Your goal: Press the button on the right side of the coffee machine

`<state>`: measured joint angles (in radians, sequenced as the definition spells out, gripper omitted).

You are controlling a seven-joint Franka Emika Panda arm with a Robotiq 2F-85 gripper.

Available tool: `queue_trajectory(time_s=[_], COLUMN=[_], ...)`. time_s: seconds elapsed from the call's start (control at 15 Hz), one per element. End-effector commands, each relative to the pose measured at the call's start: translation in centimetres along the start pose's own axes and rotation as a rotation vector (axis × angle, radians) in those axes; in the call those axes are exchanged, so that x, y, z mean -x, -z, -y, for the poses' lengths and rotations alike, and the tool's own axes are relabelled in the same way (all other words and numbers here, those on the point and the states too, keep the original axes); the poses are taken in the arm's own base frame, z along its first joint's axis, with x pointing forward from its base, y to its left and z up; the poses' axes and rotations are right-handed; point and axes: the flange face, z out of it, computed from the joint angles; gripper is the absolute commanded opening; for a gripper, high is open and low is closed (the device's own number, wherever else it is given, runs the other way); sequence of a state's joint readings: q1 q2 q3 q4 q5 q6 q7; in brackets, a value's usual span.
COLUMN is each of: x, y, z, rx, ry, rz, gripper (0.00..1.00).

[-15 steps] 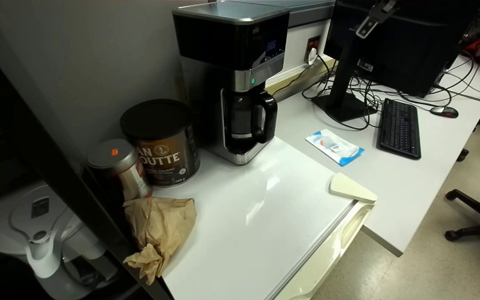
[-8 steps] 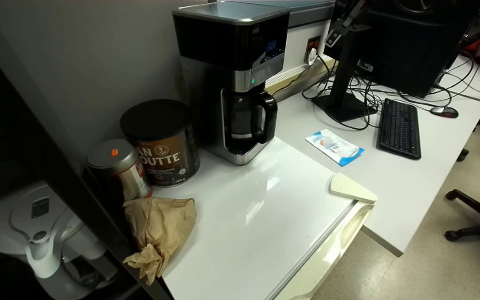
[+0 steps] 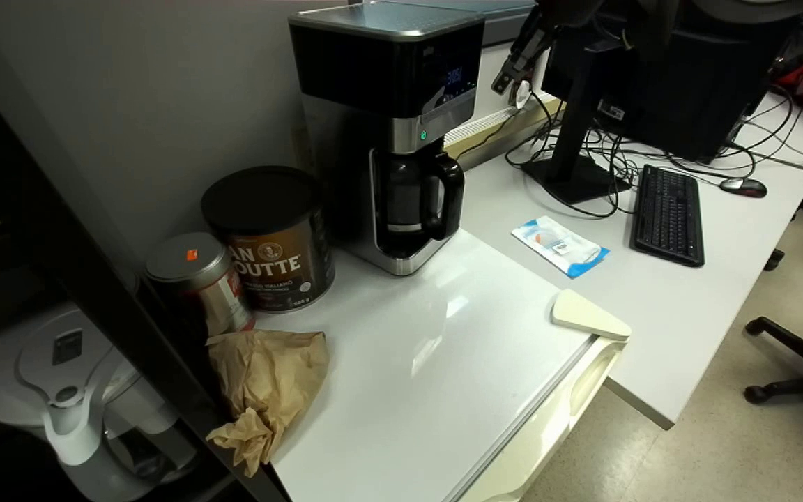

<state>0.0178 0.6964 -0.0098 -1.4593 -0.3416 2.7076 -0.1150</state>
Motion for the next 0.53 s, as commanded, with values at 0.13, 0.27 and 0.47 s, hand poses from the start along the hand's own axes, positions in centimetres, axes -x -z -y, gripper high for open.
queue_trajectory(time_s=[0.13,0.27,0.47], x=[-2.5,-2.8,-2.9], y=[-2.5,-3.1,-4.0], z=[1.3,1.6,1.7], rx=[-0.007,-0.009,-0.010], ry=[0.040,0.047,0.055], rz=[-0.022,-0.024,-0.017], gripper=[0.00,0.00,0.00])
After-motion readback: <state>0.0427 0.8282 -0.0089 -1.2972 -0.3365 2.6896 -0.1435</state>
